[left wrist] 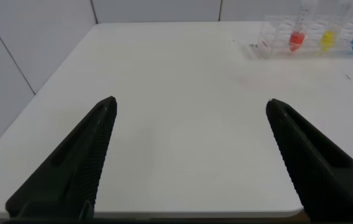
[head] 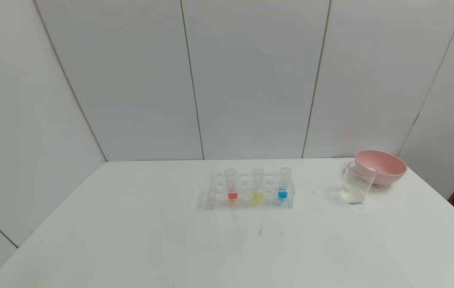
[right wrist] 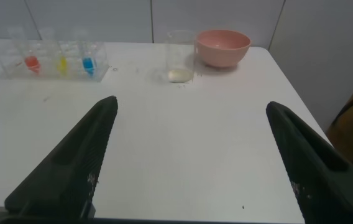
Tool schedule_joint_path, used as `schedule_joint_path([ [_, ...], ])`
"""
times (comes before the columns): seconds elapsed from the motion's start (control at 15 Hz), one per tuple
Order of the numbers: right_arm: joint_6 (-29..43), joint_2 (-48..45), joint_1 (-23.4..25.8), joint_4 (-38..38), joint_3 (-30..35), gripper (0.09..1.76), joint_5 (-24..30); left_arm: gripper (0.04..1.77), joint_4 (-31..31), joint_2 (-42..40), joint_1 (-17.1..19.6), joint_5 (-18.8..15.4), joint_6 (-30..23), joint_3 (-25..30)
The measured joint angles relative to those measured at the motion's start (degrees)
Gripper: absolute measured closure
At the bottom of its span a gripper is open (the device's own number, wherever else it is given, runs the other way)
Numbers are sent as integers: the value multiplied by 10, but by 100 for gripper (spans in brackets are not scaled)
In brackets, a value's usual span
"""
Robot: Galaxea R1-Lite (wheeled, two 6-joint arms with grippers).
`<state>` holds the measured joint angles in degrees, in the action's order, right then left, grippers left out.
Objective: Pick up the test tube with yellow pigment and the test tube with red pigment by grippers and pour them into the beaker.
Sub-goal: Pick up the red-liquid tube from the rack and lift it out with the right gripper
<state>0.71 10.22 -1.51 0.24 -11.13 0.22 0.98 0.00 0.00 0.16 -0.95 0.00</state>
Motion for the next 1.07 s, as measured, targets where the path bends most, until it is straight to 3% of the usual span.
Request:
schedule_joint_path([
  [0.27, 12, 131, -10, -54, -66, 14, -2, 9, 0, 0, 0, 0, 0, 0],
  [1.07, 16, 576, -31, -248, -182, 14, -9, 9, 0, 0, 0, 0, 0, 0],
])
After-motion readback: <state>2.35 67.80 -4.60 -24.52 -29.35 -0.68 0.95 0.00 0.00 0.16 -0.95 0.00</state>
